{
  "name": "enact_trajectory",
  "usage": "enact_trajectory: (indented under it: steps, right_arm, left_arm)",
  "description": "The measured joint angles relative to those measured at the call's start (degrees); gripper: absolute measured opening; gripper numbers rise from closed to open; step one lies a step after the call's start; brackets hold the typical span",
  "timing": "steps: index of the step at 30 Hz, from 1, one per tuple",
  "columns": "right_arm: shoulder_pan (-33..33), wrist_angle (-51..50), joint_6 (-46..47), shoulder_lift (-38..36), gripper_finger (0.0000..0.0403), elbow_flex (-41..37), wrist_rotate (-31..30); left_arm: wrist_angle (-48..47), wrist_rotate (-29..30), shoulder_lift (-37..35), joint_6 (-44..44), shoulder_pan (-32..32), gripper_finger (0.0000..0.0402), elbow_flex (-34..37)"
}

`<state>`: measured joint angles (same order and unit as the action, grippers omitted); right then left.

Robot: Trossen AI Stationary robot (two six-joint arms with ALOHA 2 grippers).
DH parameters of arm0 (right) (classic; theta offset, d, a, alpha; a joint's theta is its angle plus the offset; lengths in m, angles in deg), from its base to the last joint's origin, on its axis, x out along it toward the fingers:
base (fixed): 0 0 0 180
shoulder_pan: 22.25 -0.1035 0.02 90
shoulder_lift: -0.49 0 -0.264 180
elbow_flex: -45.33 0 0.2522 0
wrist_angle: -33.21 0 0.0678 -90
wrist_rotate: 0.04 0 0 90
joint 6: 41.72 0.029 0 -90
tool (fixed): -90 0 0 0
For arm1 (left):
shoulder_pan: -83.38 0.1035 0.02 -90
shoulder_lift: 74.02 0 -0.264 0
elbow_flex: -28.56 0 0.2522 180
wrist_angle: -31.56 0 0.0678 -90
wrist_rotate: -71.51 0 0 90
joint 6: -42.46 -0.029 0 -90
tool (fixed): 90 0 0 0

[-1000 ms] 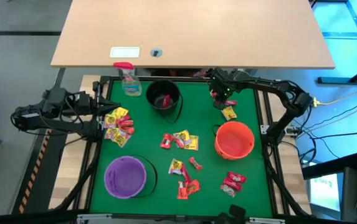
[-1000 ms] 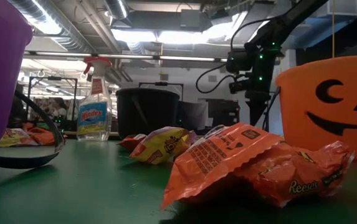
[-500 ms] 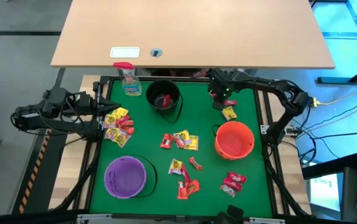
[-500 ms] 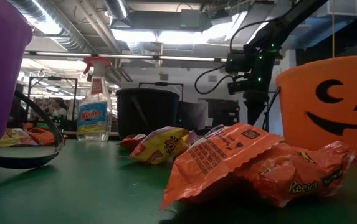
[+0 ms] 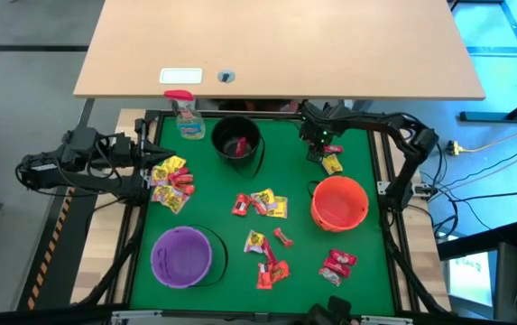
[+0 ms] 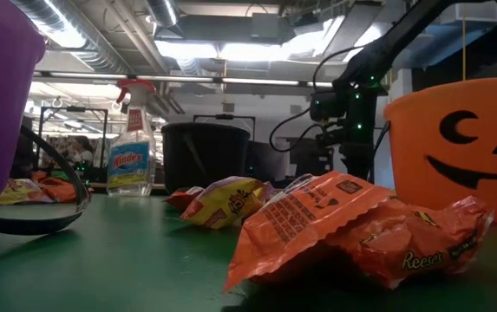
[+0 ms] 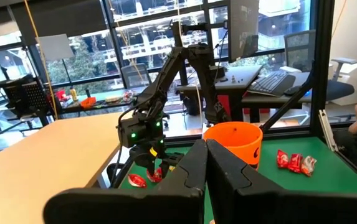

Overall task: Sort candy
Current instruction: Put the red candy into the black bucket

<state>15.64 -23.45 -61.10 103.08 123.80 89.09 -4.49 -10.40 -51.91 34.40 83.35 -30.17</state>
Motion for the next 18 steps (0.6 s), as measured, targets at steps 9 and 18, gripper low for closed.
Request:
enact_trajectory:
  steps: [9,18]
  right_arm:
    - [0.0,0.8,-0.7,2.4,0.0142,0.1,-2.6]
    - [0.0,1.7,-2.4,2.4,0.0048,0.1,-2.7]
  left_arm:
    - [0.0,0.0,0.0,0.2,0.0,0.0,0.0]
    - [0.0,0.0,0.0,0.3,0.0,0.0,0.0]
